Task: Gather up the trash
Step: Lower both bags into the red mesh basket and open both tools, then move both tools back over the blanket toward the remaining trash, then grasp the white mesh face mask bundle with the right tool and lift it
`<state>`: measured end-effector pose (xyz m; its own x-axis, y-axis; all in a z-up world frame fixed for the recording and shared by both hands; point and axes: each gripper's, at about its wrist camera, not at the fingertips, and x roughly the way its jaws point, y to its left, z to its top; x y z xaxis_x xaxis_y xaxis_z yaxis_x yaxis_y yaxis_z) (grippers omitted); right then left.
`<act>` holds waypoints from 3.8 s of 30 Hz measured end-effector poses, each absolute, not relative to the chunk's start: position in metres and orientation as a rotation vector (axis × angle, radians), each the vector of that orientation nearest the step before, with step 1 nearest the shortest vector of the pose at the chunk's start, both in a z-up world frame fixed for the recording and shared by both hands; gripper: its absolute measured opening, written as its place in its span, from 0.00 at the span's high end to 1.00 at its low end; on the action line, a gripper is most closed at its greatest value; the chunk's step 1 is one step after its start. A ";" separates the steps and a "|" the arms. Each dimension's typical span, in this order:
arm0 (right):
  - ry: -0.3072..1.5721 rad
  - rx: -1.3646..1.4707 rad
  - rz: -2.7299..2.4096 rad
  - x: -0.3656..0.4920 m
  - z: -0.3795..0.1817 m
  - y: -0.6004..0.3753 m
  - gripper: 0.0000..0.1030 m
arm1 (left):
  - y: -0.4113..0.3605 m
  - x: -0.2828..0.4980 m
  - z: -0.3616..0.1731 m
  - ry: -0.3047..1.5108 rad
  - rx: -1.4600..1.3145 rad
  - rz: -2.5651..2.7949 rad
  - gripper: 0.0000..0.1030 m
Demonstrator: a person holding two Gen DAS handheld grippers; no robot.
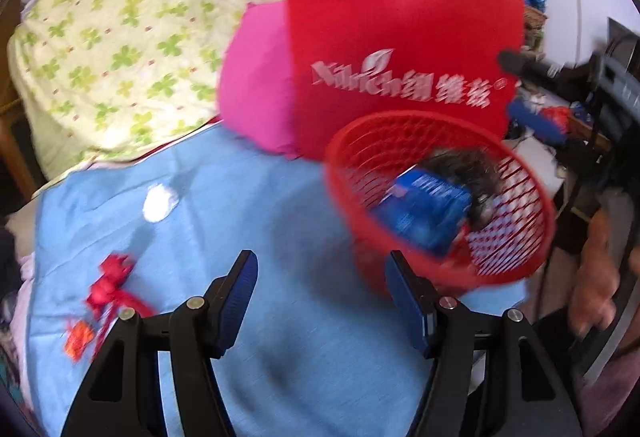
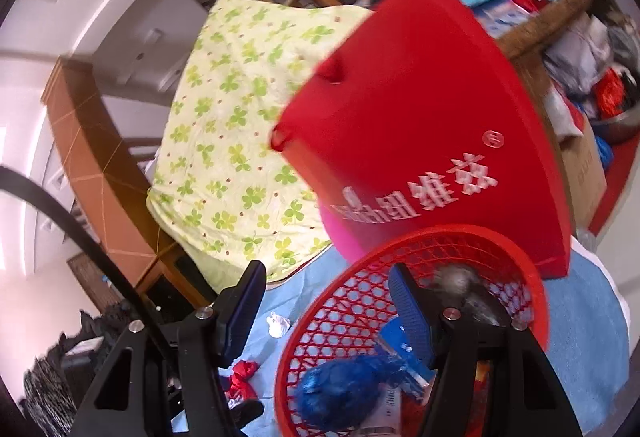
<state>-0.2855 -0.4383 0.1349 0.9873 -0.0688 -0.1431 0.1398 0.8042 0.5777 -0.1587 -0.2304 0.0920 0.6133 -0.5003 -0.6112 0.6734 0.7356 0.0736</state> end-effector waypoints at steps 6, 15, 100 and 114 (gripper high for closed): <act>0.104 0.507 -0.047 -0.270 0.145 -0.402 0.34 | -0.161 -0.145 0.067 0.660 0.293 -0.533 0.35; 0.112 0.299 0.101 -0.241 0.150 -0.327 0.34 | -0.050 -0.134 0.034 0.742 0.194 -0.314 0.35; 1.009 0.337 0.147 -0.029 -0.005 -0.229 0.66 | 0.037 -0.076 -0.044 0.849 0.037 -0.110 0.35; 1.046 0.332 0.131 -0.028 -0.015 -0.231 0.66 | 0.046 -0.058 -0.040 0.842 -0.025 -0.095 0.34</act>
